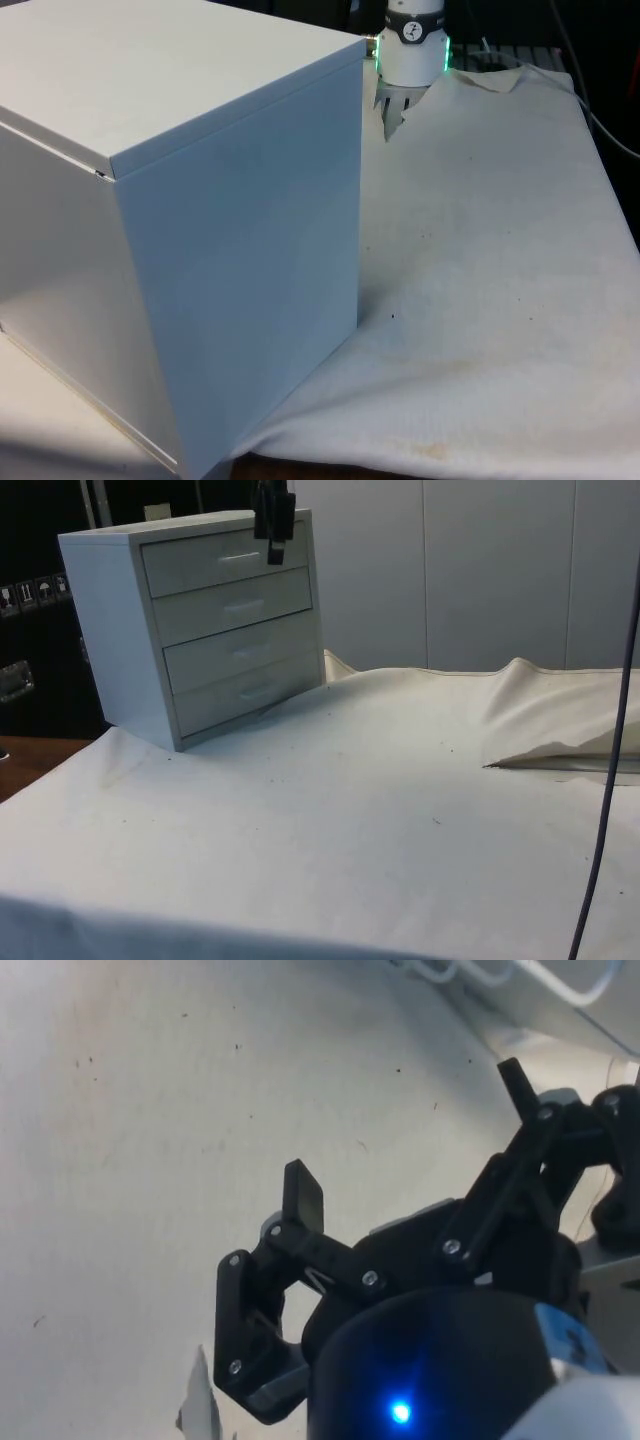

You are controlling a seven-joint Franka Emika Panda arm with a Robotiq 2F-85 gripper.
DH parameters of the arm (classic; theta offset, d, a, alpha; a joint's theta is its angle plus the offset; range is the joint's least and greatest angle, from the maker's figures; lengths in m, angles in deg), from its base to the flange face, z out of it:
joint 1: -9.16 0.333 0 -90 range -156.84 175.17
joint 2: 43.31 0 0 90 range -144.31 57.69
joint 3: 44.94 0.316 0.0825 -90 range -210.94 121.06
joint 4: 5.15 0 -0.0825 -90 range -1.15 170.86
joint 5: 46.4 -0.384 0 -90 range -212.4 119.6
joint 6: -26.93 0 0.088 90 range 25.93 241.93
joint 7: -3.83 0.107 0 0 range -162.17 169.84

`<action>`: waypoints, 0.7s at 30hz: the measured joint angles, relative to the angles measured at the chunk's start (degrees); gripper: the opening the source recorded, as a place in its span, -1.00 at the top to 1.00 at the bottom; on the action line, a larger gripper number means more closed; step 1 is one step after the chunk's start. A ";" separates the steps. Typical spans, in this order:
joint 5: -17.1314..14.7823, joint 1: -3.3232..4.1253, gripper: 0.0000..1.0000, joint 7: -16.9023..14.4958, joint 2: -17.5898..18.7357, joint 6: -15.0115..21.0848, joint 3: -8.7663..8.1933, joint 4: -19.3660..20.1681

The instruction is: Open the drawer, then close it.

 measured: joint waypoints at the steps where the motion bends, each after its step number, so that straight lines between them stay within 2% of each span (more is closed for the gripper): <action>1: 0.00 0.00 -1.00 -0.40 0.00 0.11 0.00 0.06; 21: 0.00 0.00 -1.00 -8.77 0.06 1.66 -0.06 0.52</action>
